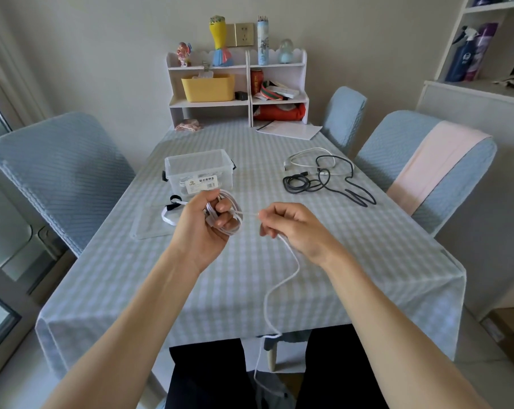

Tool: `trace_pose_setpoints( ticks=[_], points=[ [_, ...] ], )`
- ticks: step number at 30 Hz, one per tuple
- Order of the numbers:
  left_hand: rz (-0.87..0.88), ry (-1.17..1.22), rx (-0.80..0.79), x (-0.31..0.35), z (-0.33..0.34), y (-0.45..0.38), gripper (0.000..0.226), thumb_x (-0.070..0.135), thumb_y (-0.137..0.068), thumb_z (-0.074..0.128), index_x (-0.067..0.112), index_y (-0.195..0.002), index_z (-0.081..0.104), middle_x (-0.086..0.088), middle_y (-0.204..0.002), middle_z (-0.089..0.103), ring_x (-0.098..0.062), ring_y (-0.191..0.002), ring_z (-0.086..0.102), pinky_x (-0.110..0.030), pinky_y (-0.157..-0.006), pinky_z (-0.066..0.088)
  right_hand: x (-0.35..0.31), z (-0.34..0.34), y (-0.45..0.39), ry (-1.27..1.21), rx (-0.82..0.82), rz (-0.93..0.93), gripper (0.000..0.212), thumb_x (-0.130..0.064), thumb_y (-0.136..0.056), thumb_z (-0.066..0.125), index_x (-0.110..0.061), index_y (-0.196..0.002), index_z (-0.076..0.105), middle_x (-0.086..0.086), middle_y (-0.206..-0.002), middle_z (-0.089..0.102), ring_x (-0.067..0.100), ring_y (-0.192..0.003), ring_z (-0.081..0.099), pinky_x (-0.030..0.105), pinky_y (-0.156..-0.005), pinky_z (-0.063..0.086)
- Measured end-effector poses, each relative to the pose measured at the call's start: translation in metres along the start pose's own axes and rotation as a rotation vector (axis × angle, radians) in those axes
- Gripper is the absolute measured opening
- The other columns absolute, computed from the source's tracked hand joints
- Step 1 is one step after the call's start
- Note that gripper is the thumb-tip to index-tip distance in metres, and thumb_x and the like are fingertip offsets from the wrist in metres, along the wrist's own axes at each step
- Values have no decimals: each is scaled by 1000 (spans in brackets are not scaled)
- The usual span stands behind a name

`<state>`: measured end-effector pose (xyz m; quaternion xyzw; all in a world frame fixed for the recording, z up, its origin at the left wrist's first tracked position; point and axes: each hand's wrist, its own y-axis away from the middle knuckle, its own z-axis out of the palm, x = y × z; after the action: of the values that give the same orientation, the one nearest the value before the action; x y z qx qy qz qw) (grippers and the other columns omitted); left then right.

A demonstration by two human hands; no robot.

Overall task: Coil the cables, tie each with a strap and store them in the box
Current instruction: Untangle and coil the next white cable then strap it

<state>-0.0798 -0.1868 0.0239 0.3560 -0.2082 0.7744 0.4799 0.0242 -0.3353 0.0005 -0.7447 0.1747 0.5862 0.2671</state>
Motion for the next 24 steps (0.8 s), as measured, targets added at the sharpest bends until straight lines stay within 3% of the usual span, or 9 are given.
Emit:
trace_pose_setpoints(
  ticks=[4,7,10,14,16,19,21,24],
  points=[
    [-14,27,-7,-4,12,-7,26,10,-97,40,19,-72,39,4,-58,39,-8,-40,29,-21,-44,31,-27,-23,-2,270,-16,19,37,-30,-96,64,-17,-62,56,-1,-58,52,11,-62,52,22,-70,42],
    [-12,37,-51,-3,28,-18,30,11,-98,40,18,-69,38,4,-58,39,-8,-41,30,-21,-44,32,-49,-50,-6,503,64,-13,46,-42,-92,68,-18,-56,52,-2,-54,43,11,-53,43,27,-58,37],
    [11,108,-90,8,42,-31,30,10,-97,40,18,-68,37,5,-59,38,-8,-43,30,-21,-44,34,-65,-75,-5,676,169,-61,55,-46,-91,67,-11,-53,48,-8,-45,34,7,-44,32,21,-47,26],
    [91,57,-35,18,50,-44,30,10,-95,42,17,-67,39,4,-59,41,-10,-43,31,-23,-46,34,-64,-84,-6,841,198,-73,58,-46,-94,62,-12,-49,45,-7,-42,36,8,-43,34,26,-47,26],
    [175,-162,34,17,52,-45,26,7,-93,46,13,-67,45,0,-57,48,-13,-44,34,-27,-49,32,-62,-79,-13,862,216,-82,56,-42,-98,57,-19,-50,39,-7,-42,38,8,-43,36,28,-49,27],
    [268,-756,96,7,56,-37,20,11,-92,54,5,-73,58,2,-56,59,-14,-47,43,-25,-52,36,-62,-66,-24,811,210,-148,51,-37,-100,54,-21,-55,37,-3,-52,41,13,-52,38,37,-57,30],
    [336,-1017,50,4,52,-34,22,16,-91,59,6,-72,56,3,-56,52,-12,-52,42,-25,-54,36,-64,-59,-28,797,166,-170,47,-37,-100,54,-24,-57,42,2,-57,49,15,-55,44,38,-58,35],
    [502,-1352,-36,9,43,-35,43,28,-89,69,3,-65,43,0,-55,40,-15,-51,37,-30,-50,30,-66,-58,-25,785,122,-169,40,-34,-100,55,-26,-61,52,8,-62,59,13,-53,48,34,-56,37]
  ],
)
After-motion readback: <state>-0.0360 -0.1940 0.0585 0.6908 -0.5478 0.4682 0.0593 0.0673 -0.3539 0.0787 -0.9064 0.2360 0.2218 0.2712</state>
